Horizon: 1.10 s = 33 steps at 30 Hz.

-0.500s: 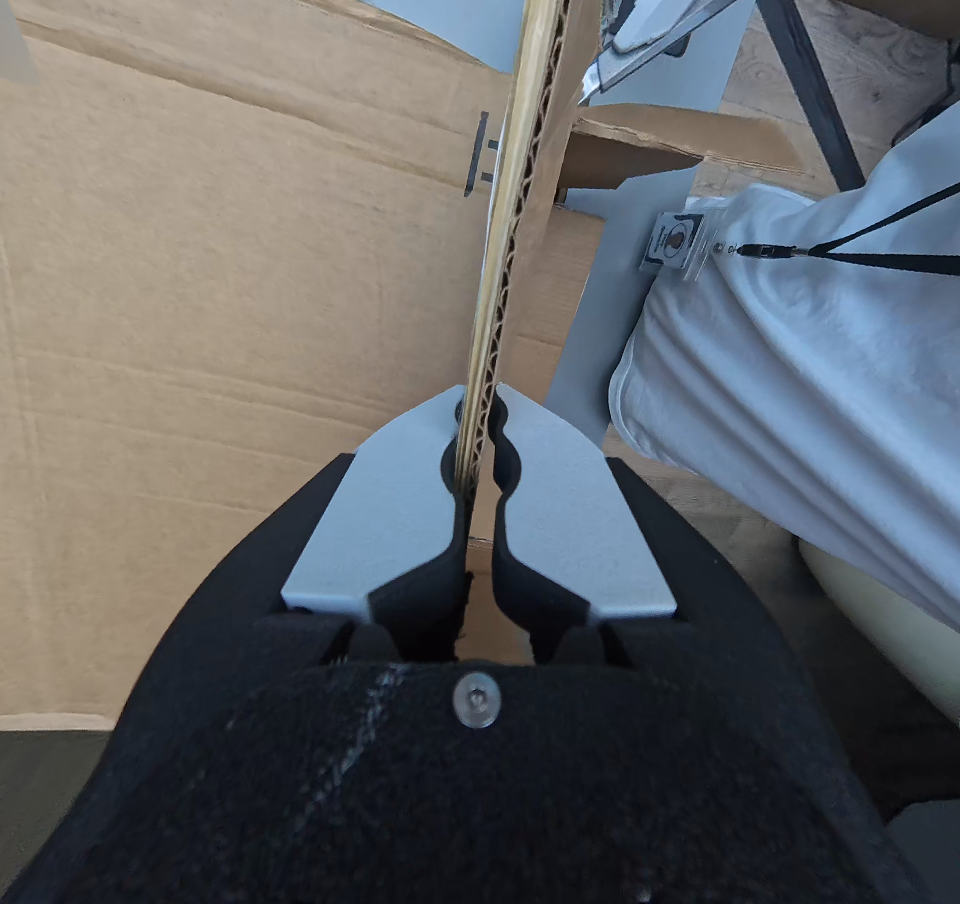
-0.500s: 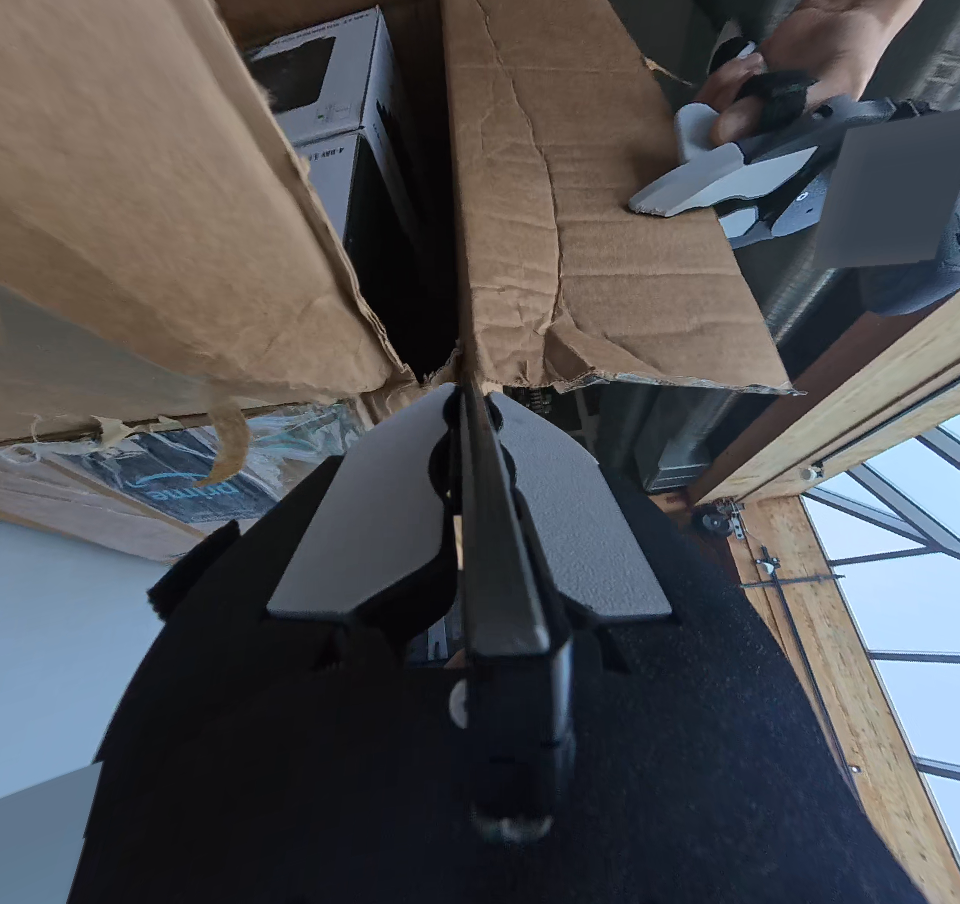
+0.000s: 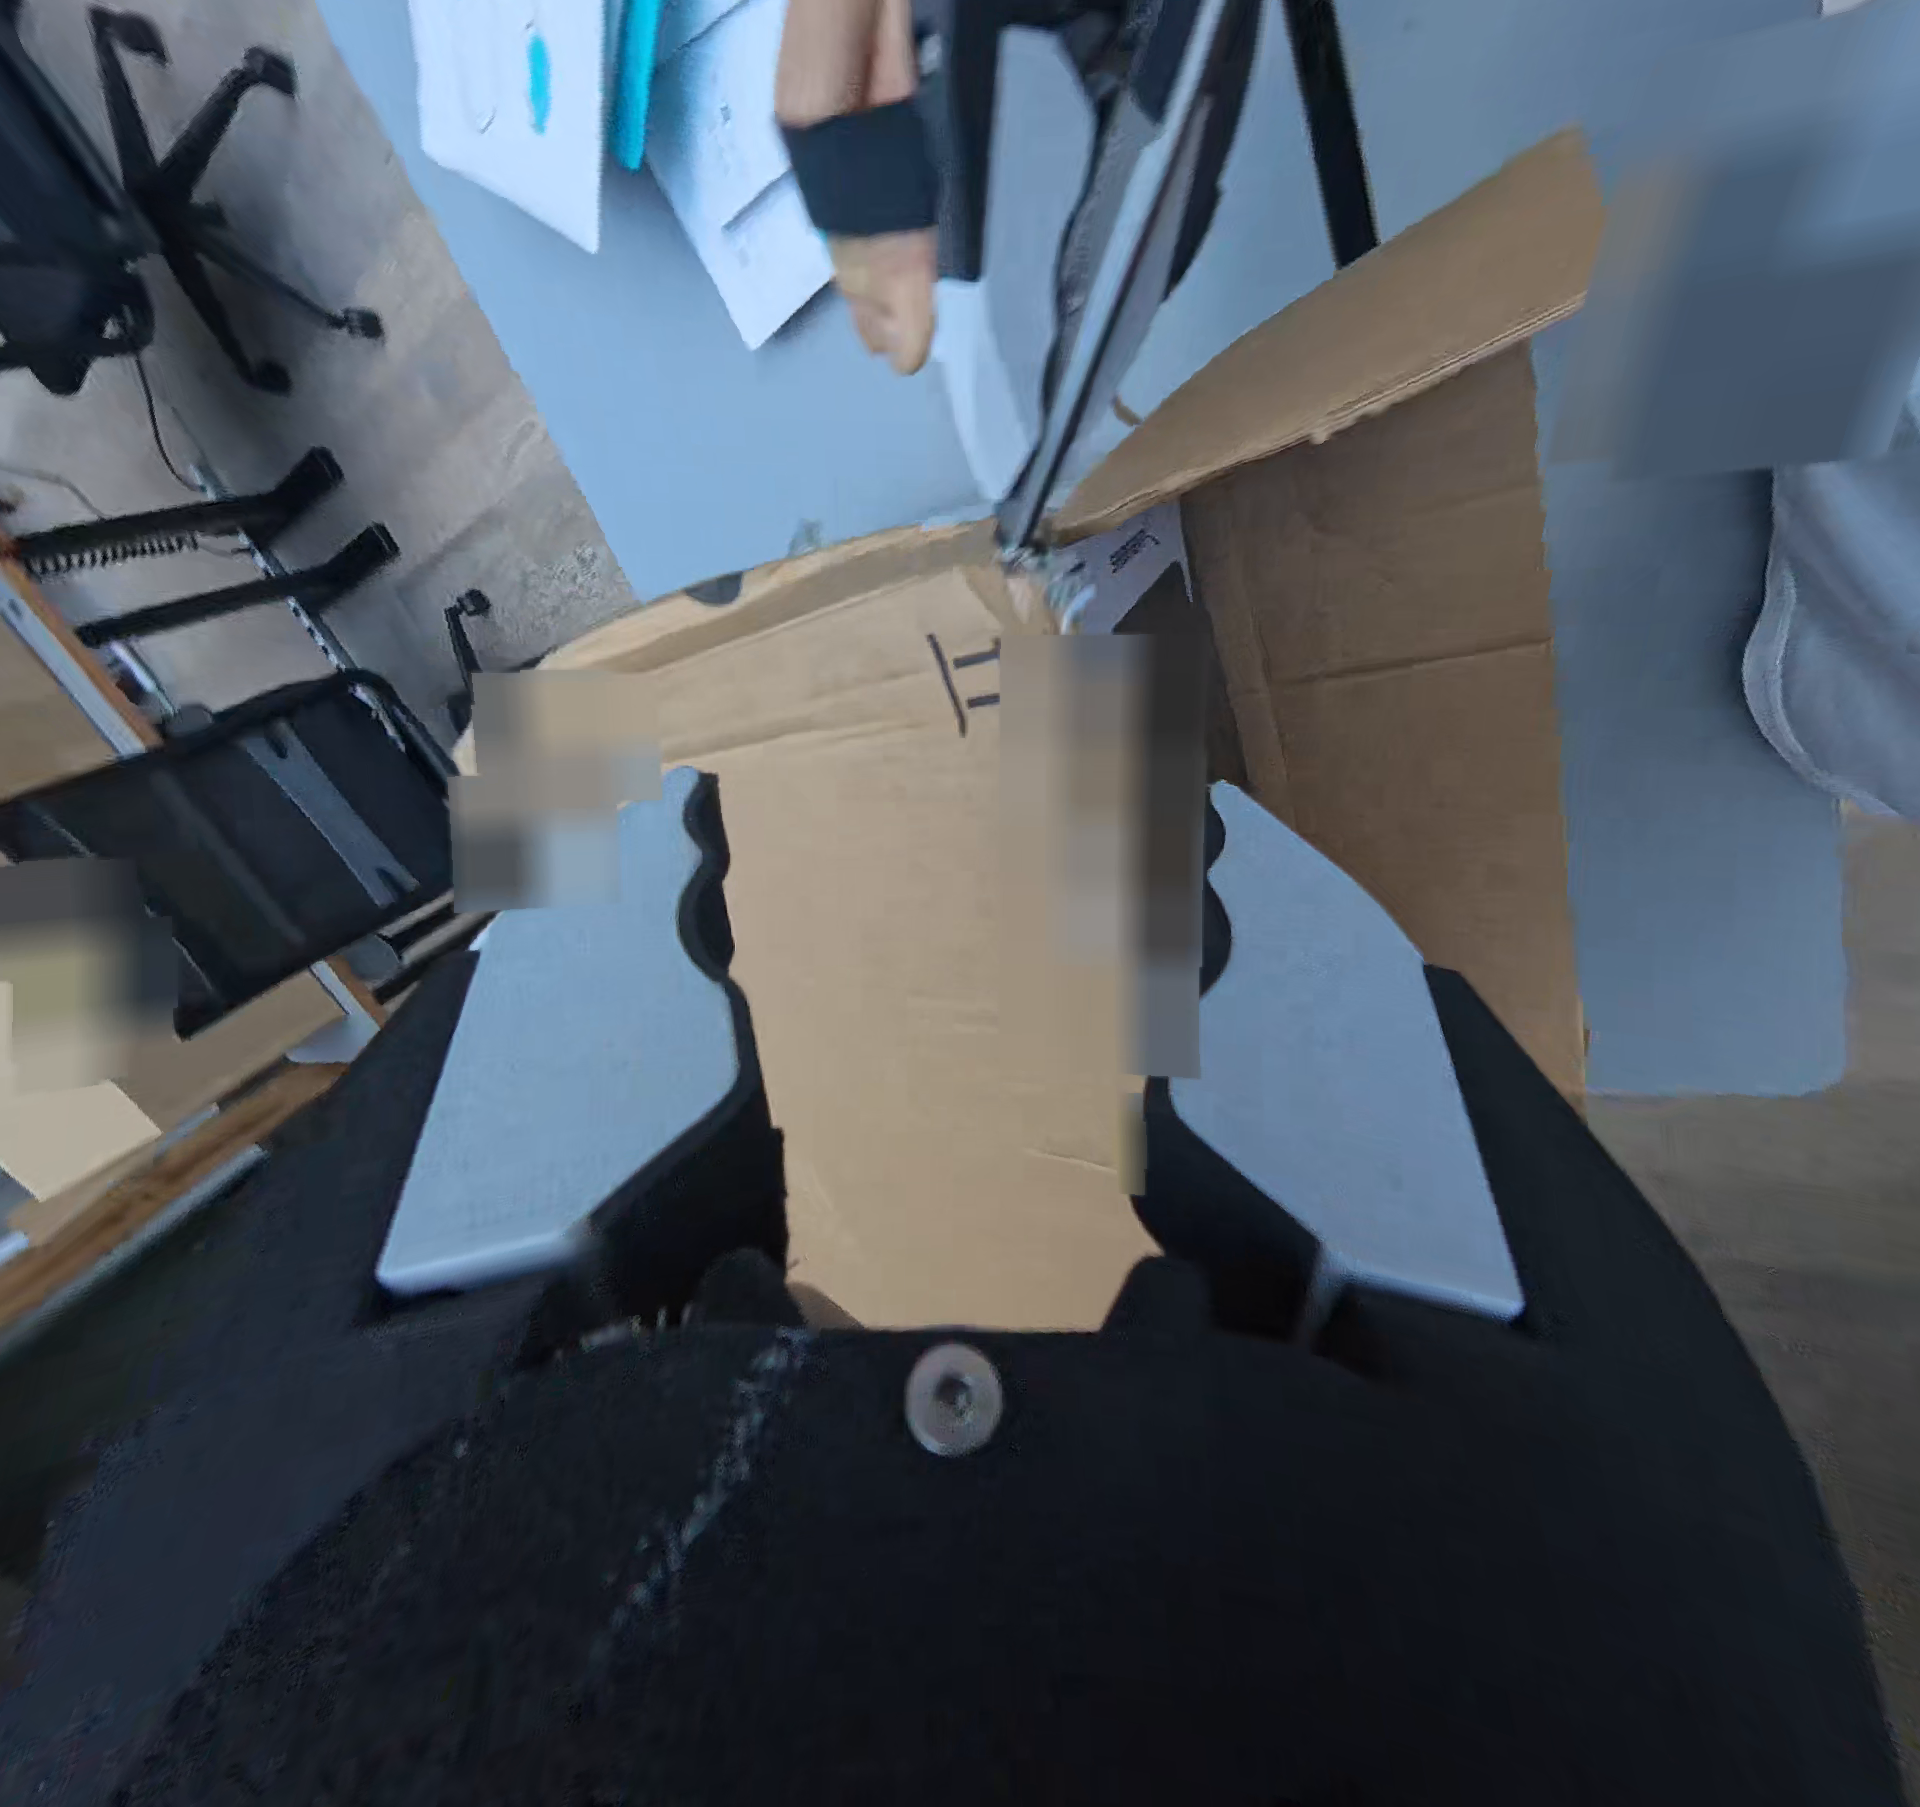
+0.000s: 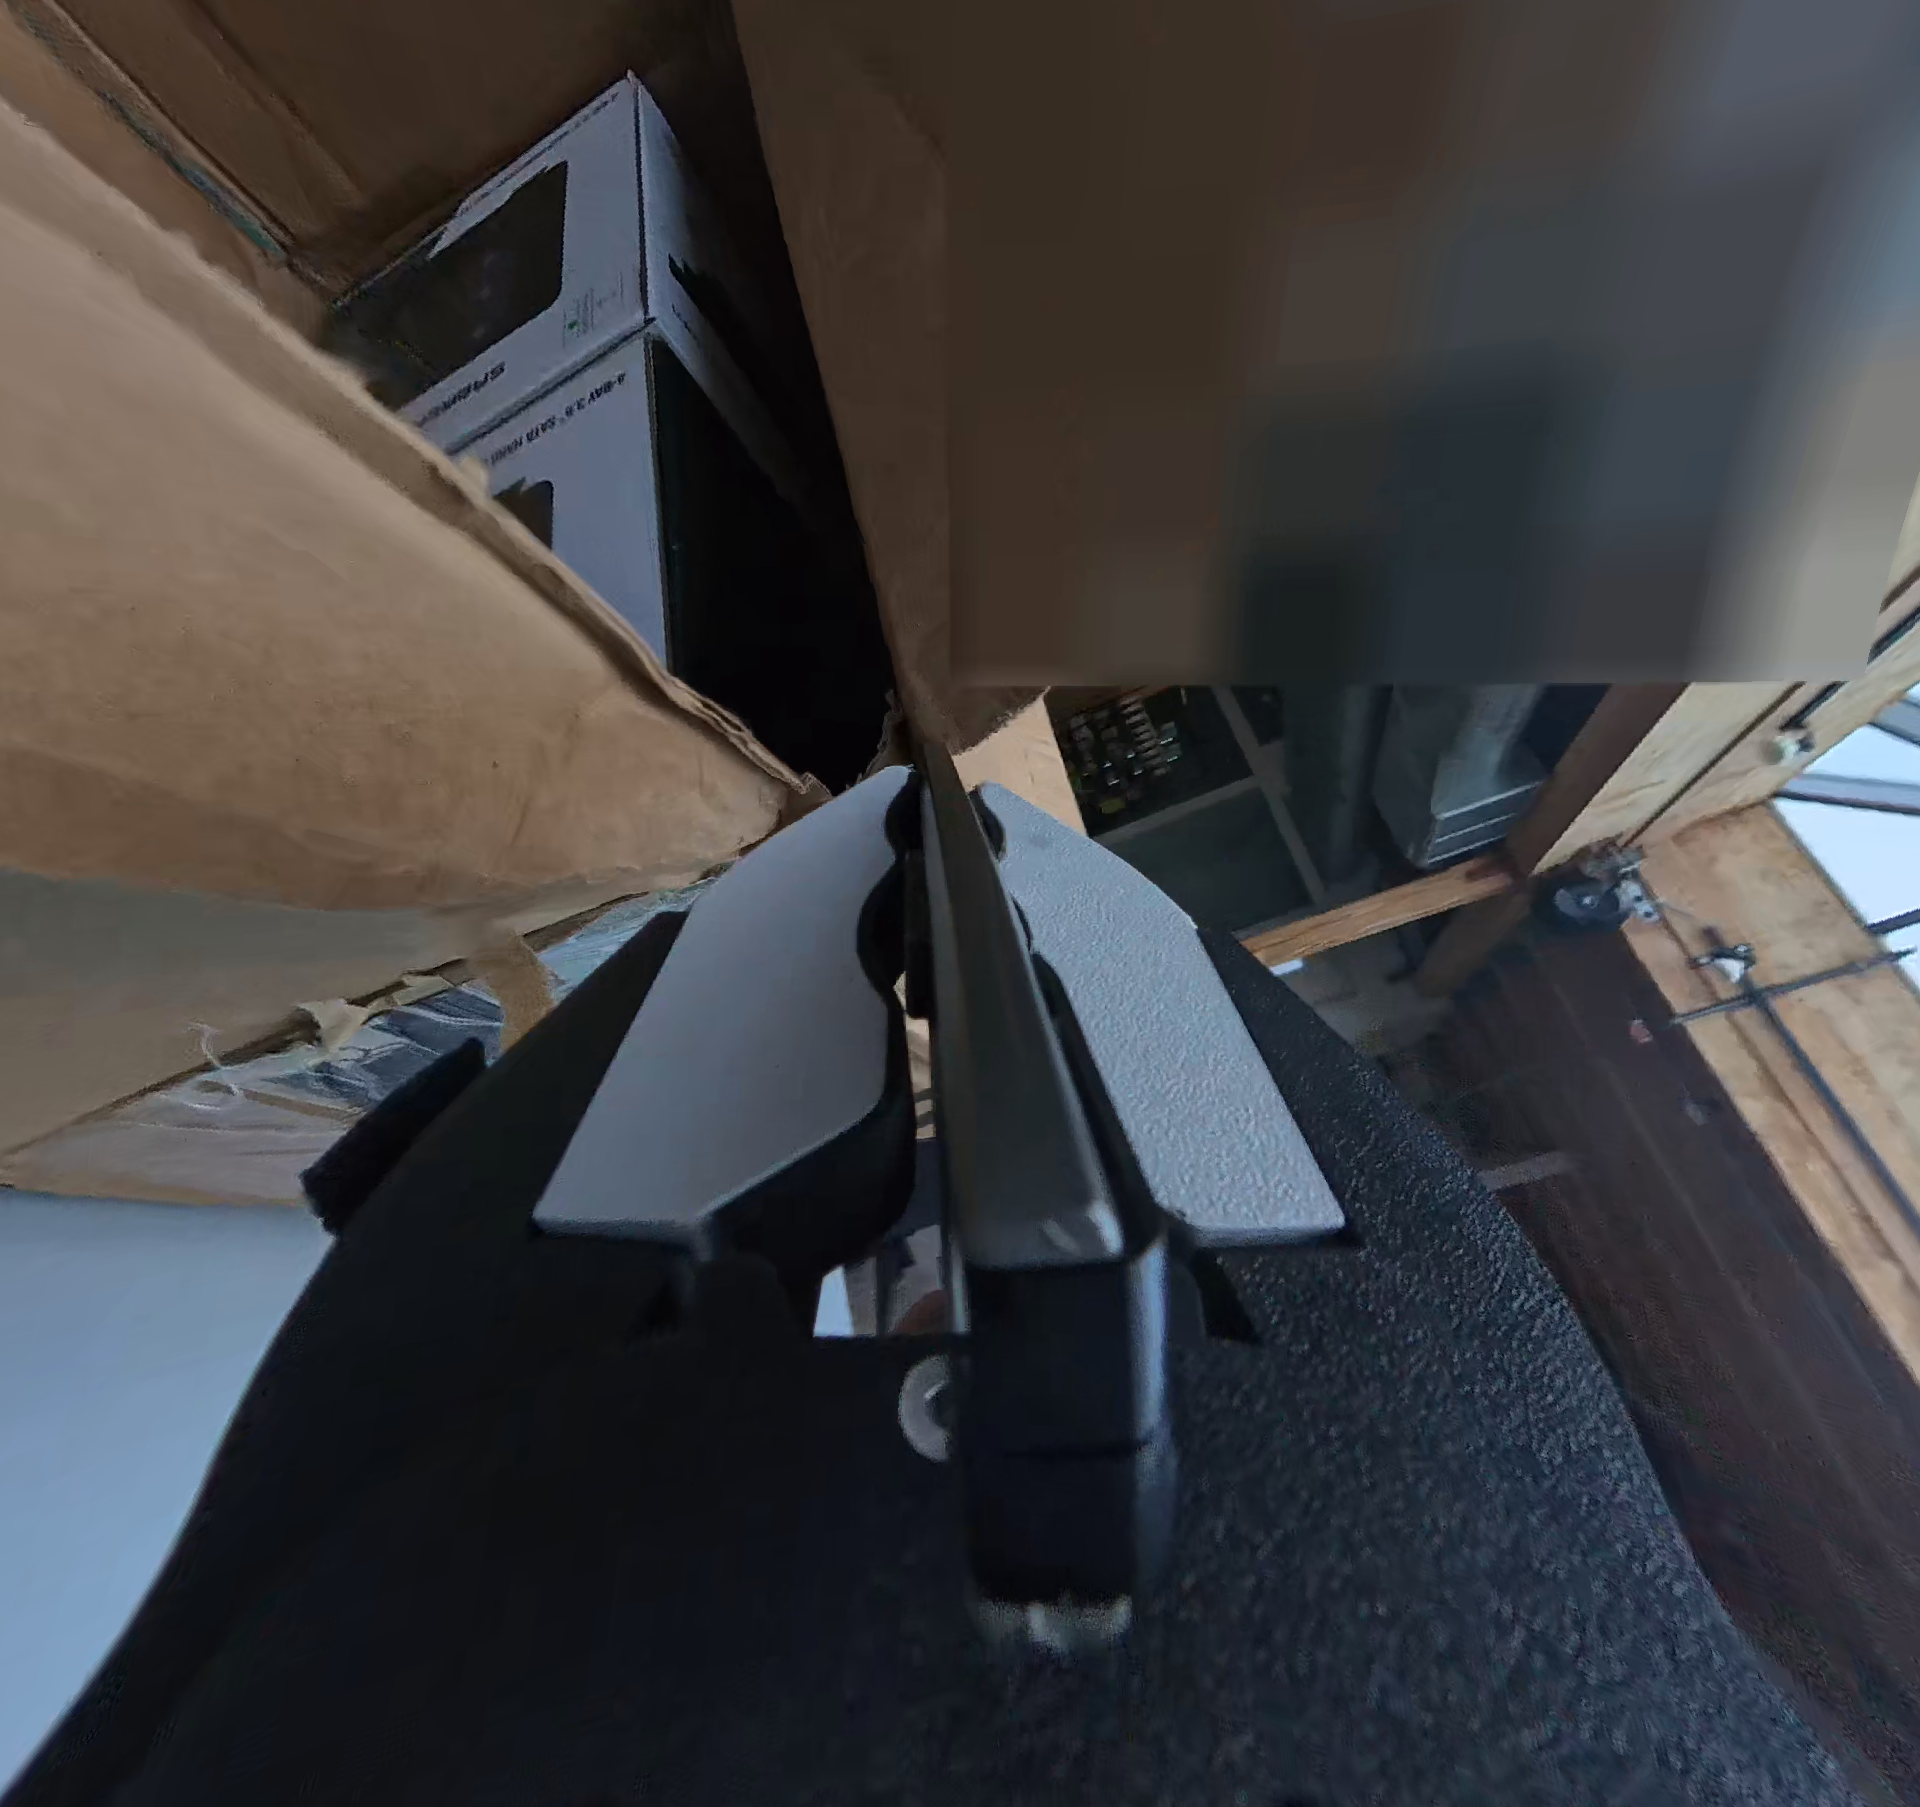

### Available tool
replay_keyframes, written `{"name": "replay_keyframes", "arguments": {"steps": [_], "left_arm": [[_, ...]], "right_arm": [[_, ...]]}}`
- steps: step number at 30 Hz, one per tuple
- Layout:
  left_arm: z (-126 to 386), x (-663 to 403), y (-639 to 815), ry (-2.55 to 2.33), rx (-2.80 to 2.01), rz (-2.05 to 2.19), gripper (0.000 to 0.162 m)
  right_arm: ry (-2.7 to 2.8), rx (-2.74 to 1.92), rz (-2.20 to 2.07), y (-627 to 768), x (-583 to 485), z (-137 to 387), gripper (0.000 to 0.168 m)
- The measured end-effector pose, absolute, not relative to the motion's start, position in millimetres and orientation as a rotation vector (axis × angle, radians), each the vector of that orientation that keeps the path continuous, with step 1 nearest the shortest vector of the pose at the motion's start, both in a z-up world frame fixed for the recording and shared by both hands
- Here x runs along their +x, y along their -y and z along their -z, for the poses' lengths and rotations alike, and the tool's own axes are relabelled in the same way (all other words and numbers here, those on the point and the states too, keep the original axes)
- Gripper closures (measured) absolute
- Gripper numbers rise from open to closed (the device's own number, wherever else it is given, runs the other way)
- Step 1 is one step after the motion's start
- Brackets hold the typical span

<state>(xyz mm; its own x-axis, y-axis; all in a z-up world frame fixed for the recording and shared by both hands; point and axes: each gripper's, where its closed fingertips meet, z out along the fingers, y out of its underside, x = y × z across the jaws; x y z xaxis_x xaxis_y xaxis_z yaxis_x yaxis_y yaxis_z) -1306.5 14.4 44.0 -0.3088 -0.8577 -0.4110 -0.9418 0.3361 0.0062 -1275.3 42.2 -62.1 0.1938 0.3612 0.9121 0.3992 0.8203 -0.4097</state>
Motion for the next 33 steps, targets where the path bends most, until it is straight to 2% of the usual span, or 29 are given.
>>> {"name": "replay_keyframes", "arguments": {"steps": [2, 7, 9, 11, 13, 17, 20, 22, 25, 28, 30, 32, 33], "left_arm": [[-20.4, -1287.8, 3.5, -2.405, -1.571, -0.325, 0.080], [34.1, -1287.8, 35.6, -2.634, -1.854, -0.272, 0.055], [44.4, -1289.8, 45.6, -2.643, -1.852, -0.294, 0.065], [38.3, -1282.4, 45.7, -2.631, -1.600, -0.400, 0.080], [27.3, -1277.9, 45.6, -2.550, -1.433, -0.499, 0.087], [6.8, -1281.1, 38.9, -2.353, -1.313, -0.622, 0.080], [-0.4, -1288.2, 39.8, -2.233, -1.372, -0.613, 0.082], [8.7, -1290.9, 53.9, -2.191, -1.473, -0.511, 0.081], [16.2, -1296.0, 42.9, -2.146, -1.354, -0.711, 0.077], [44.6, -1305.1, 47.1, -2.145, -1.432, -0.722, 0.077], [44.5, -1309.7, 31.5, -2.076, -1.308, -0.876, 0.087], [32.7, -1321.7, 3.2, -1.987, -1.145, -1.127, 0.121], [34.1, -1324.5, -2.5, -1.981, -1.147, -1.126, 0.131]], "right_arm": [[1.406, -0.734, -0.022, -42.7, -1274.7, 61.1, 0.164], [1.357, -0.839, -0.099, -42.8, -1273.9, 60.6, 0.163], [1.315, -0.859, -0.130, -43.5, -1274.0, 59.8, 0.163], [1.266, -0.884, -0.154, -44.4, -1273.8, 58.8, 0.163], [1.199, -0.975, -0.262, -47.0, -1273.4, 56.9, 0.164], [1.059, -1.142, -0.462, -51.2, -1274.0, 50.8, 0.163], [0.983, -1.182, -0.501, -51.1, -1274.5, 48.7, 0.161], [0.935, -1.202, -0.562, -52.2, -1275.3, 44.9, 0.160], [0.870, -1.224, -0.646, -55.3, -1277.8, 37.6, 0.163], [0.824, -1.256, -0.701, -55.3, -1278.4, 37.3, 0.163], [0.809, -1.273, -0.714, -53.2, -1278.1, 40.4, 0.163], [0.794, -1.293, -0.740, -52.5, -1277.5, 42.3, 0.163], [0.782, -1.310, -0.767, -53.2, -1277.6, 42.7, 0.163]]}}
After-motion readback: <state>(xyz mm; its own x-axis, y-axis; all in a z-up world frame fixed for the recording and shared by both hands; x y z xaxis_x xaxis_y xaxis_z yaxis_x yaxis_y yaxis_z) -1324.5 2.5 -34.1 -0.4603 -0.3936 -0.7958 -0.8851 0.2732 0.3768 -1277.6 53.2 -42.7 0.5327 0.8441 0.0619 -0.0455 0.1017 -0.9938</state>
